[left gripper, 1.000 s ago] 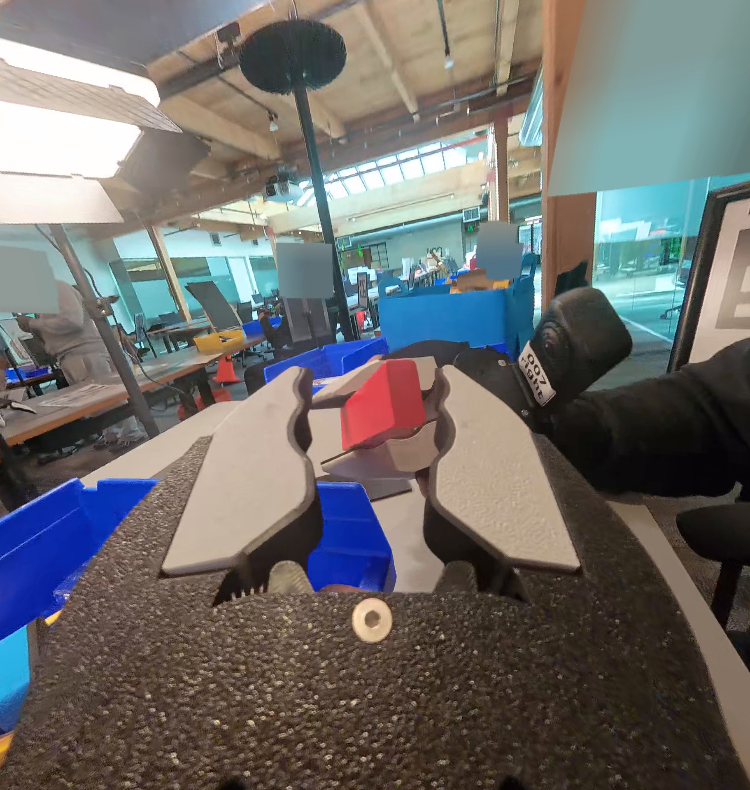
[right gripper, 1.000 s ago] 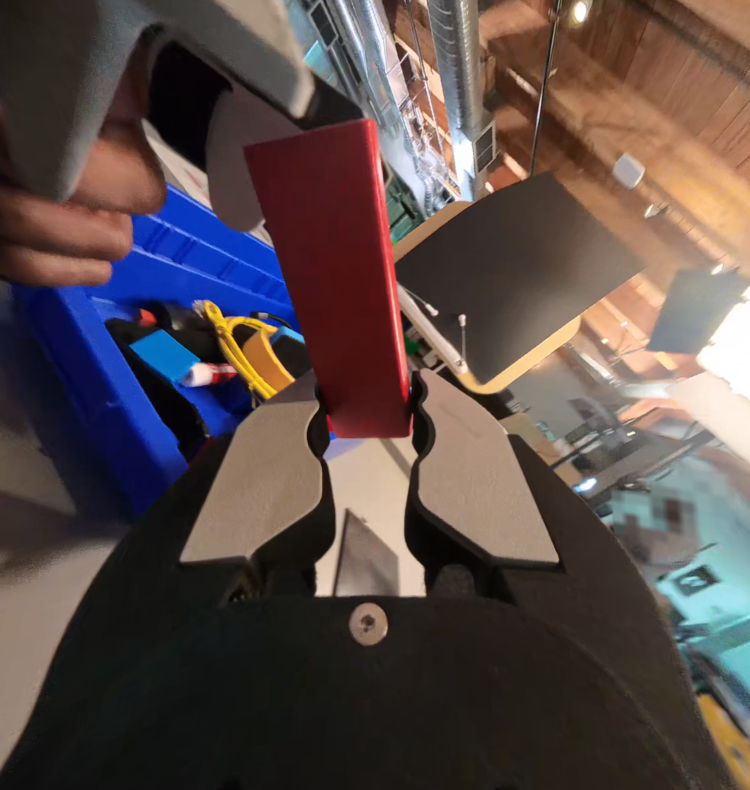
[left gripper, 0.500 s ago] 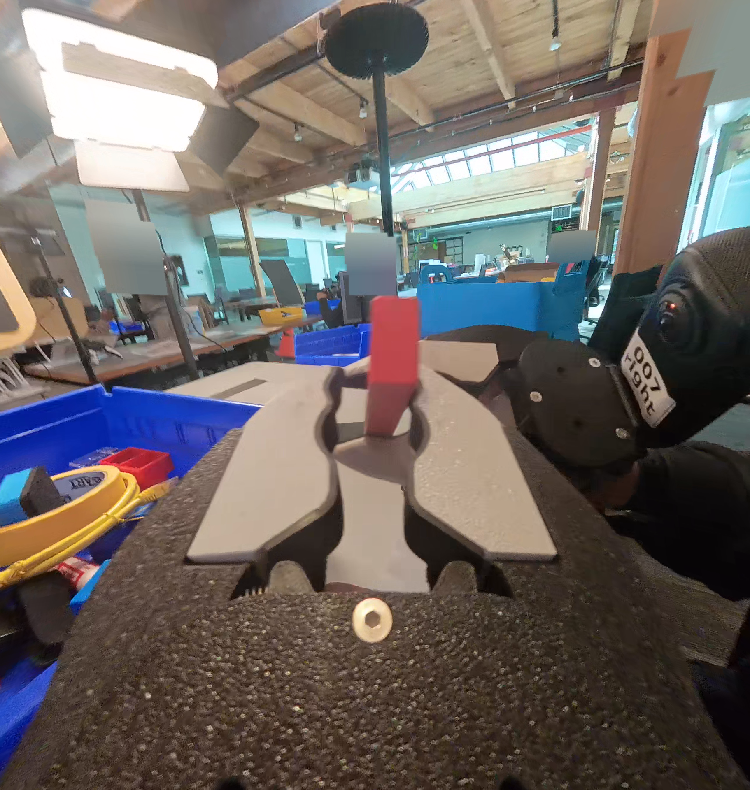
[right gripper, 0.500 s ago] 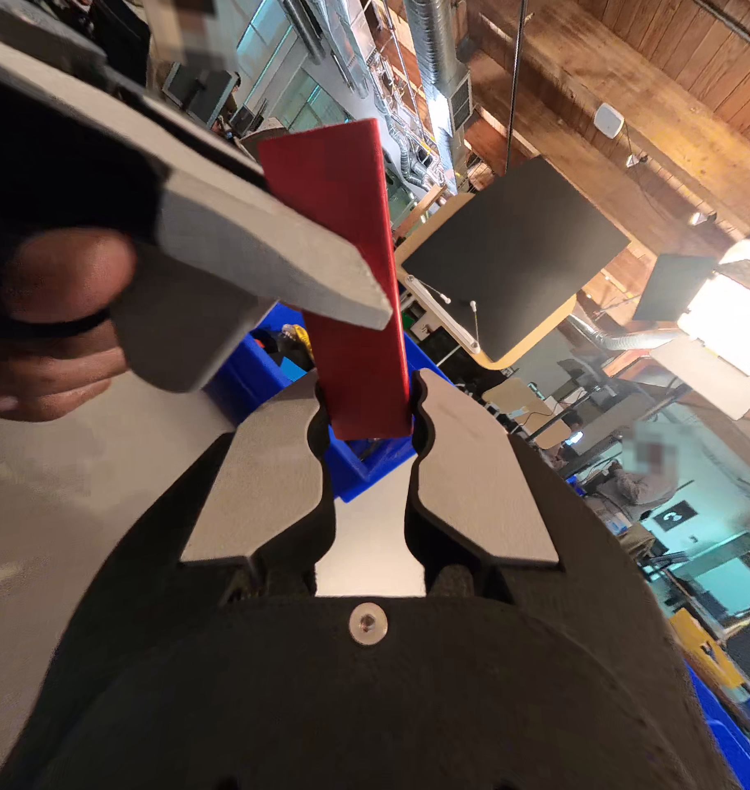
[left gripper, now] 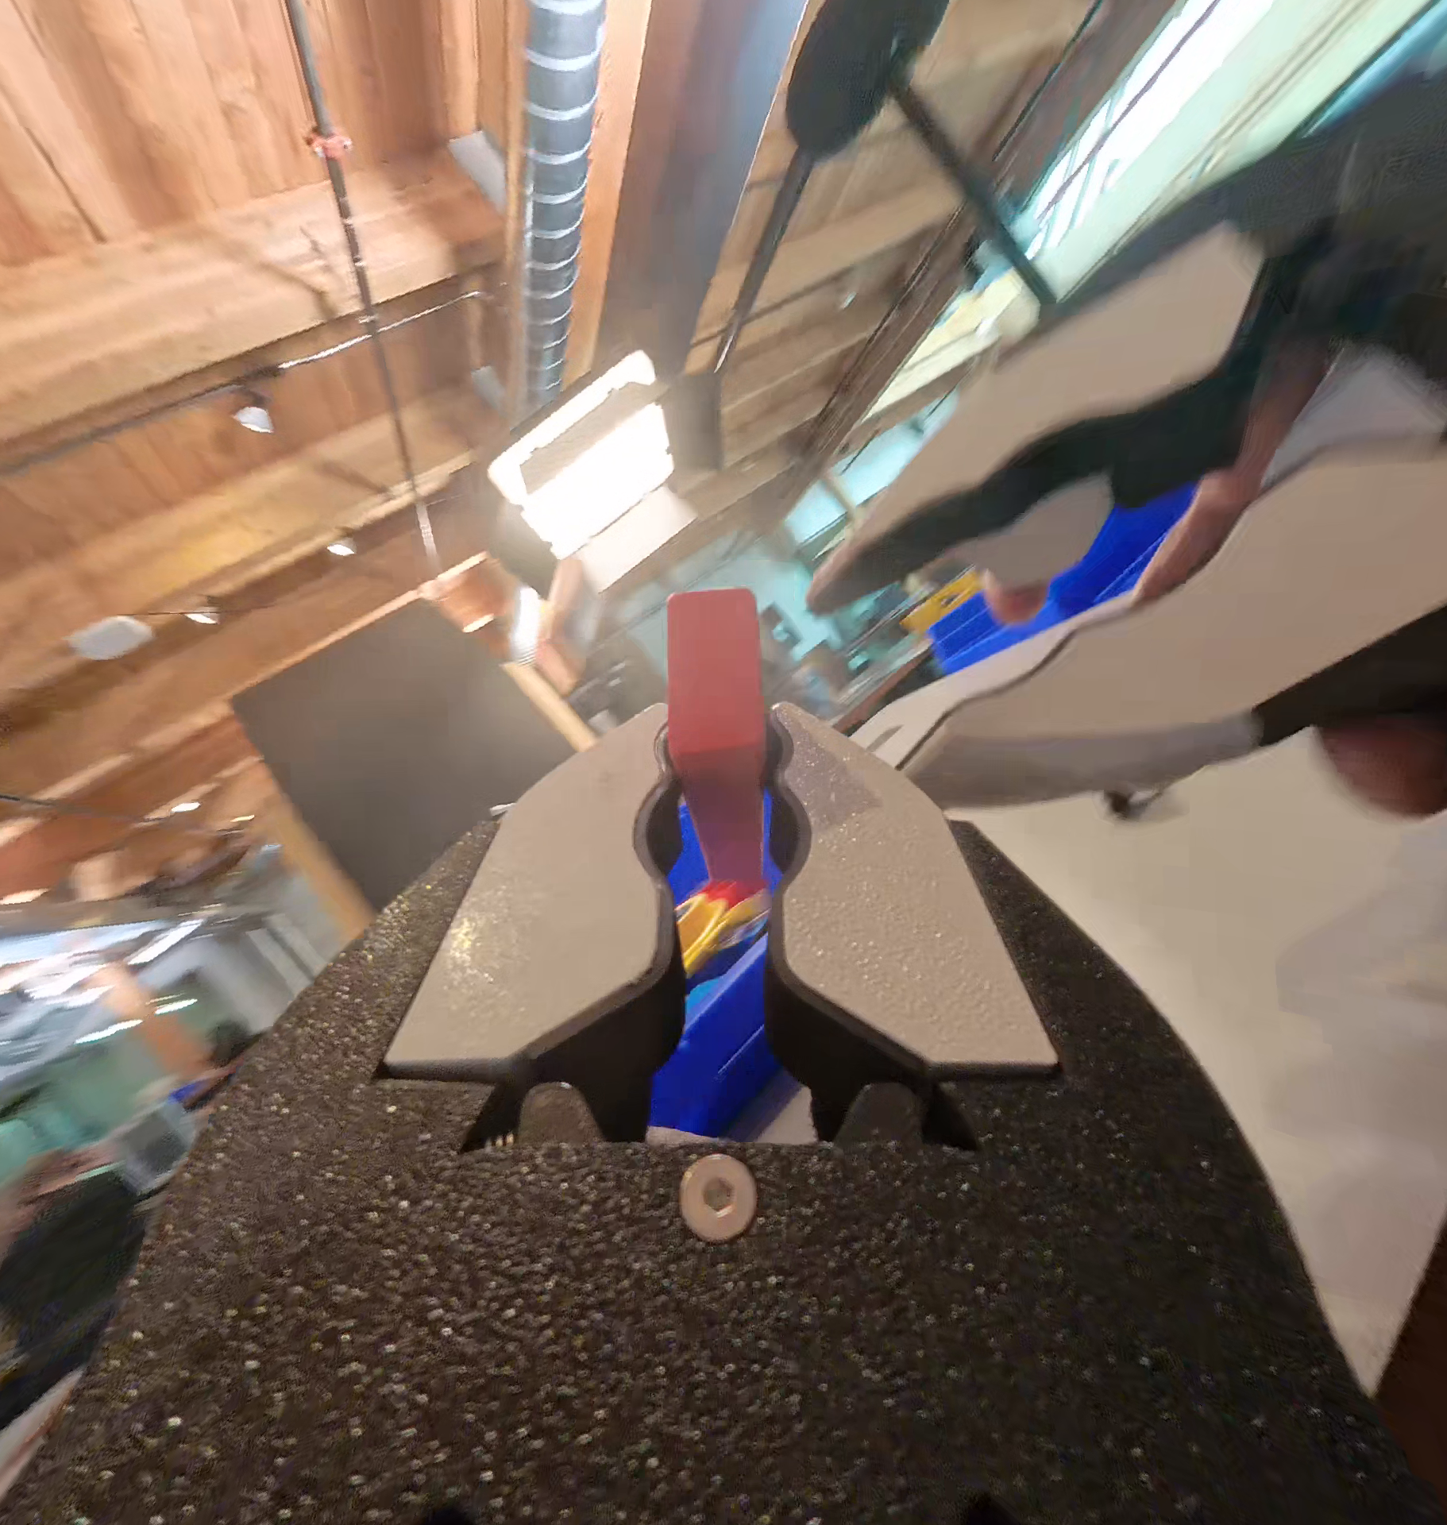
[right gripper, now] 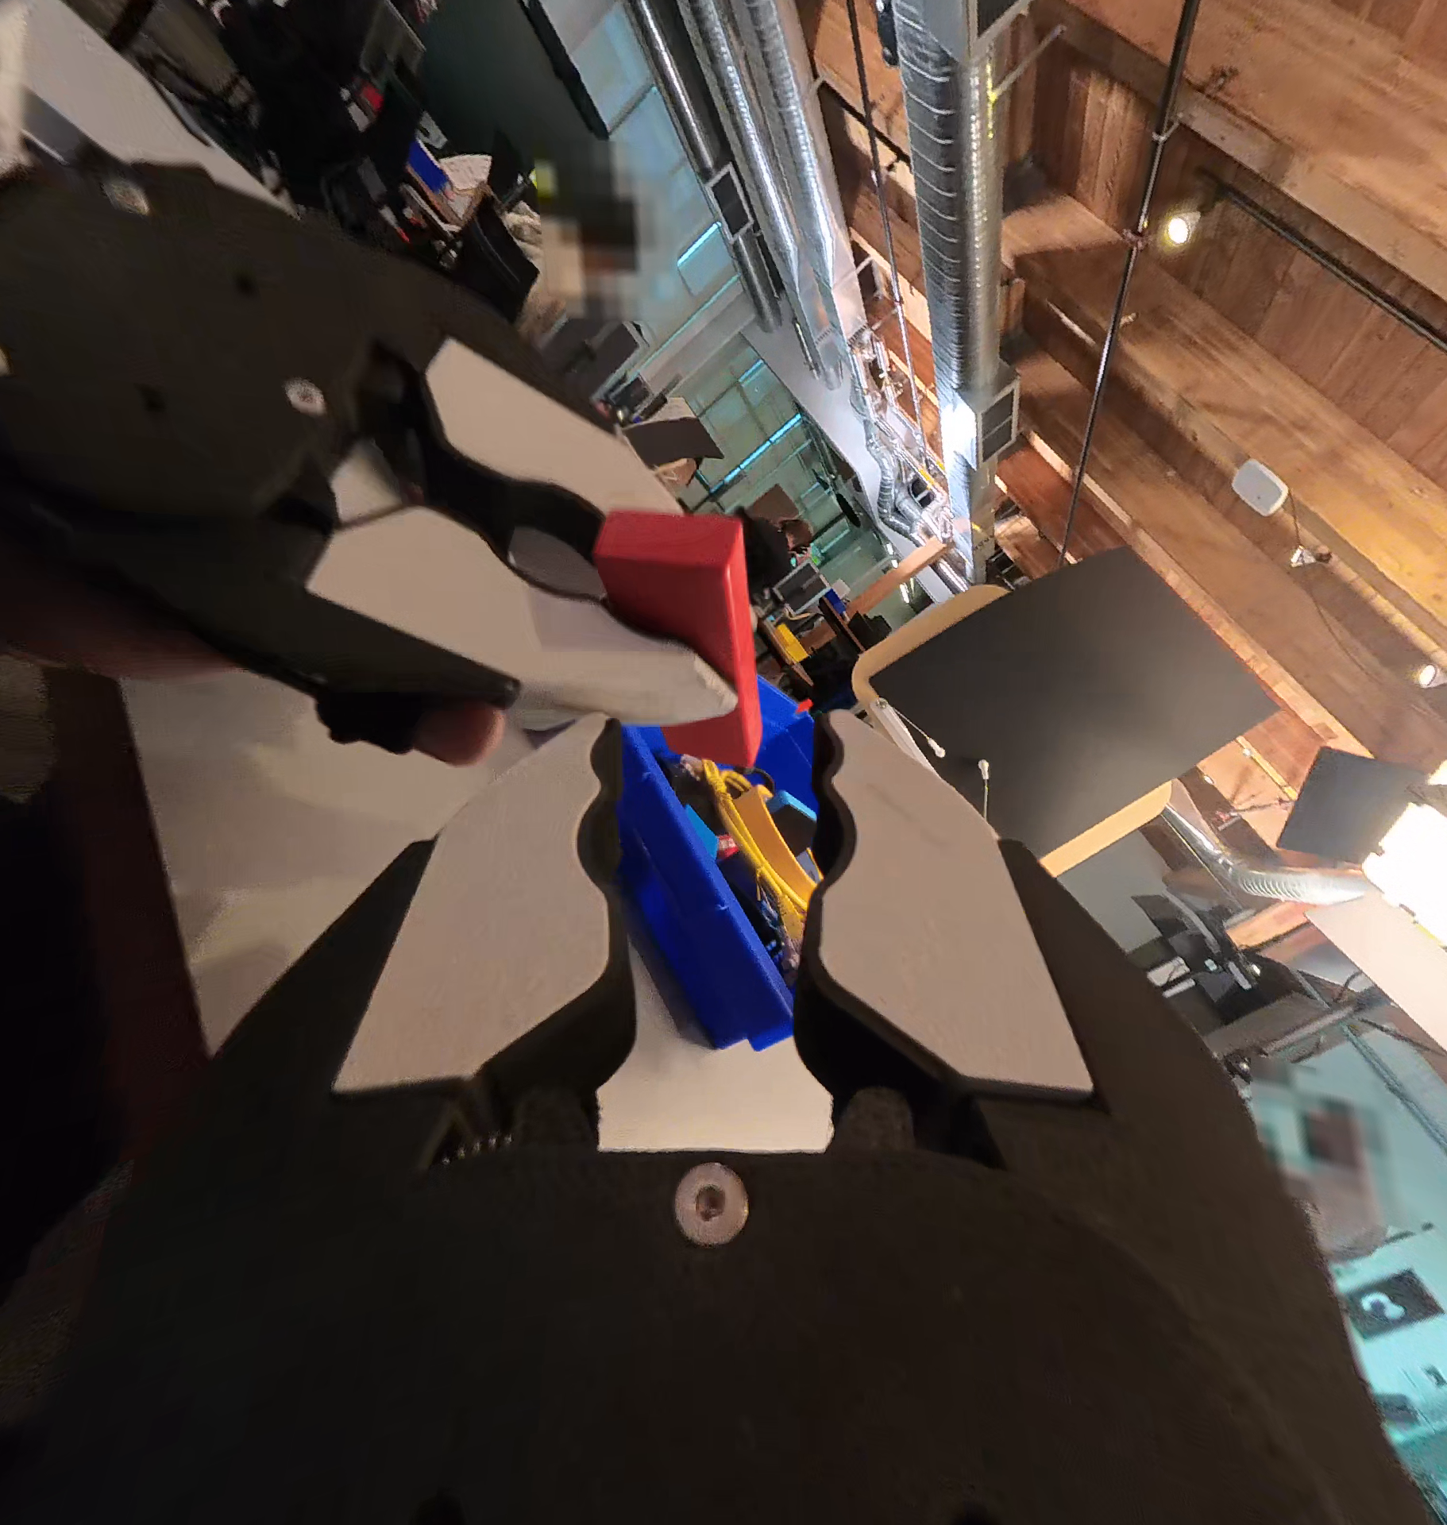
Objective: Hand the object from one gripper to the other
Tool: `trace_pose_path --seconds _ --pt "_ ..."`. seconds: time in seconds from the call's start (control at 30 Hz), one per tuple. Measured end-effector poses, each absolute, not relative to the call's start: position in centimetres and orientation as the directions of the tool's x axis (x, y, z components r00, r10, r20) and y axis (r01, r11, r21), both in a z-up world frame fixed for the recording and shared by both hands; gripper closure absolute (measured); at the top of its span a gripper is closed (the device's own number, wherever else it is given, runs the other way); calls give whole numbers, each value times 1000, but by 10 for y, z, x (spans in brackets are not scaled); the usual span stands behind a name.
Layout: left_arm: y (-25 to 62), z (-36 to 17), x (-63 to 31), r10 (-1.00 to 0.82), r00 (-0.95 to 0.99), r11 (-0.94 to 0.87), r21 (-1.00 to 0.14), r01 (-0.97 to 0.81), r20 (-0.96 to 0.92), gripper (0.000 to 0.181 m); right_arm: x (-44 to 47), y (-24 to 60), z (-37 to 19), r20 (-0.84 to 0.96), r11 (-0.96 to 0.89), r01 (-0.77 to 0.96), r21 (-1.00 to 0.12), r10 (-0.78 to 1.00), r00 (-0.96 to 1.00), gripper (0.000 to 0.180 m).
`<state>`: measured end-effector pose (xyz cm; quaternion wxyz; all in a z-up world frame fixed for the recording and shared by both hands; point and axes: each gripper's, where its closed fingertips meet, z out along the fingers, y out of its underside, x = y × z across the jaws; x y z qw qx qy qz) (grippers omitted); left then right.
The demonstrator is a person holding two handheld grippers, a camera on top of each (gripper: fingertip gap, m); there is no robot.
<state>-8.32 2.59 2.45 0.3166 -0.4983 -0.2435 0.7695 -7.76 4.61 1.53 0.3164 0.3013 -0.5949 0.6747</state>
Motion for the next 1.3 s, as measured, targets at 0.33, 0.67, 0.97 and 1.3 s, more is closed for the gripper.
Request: trace_pose_path --seconds 0.33,0.67,0.97,1.3 --pt "65 -19 -102 567 -77 -813 -543 -208 -820 164 -65 71 -8 896 -92 -894 -438 -122 -426 141" --pt "70 -12 -102 665 108 -702 -668 -247 -739 147 -69 76 11 796 -189 -774 -604 -180 -577 163" --pt "24 39 -110 914 392 249 -906 -343 103 114 -100 83 106 220 -557 -13 -831 -307 -926 165" --pt "34 33 -121 793 529 469 -856 -216 301 122 -127 54 75 -127 -456 390 -800 -506 -853 164"
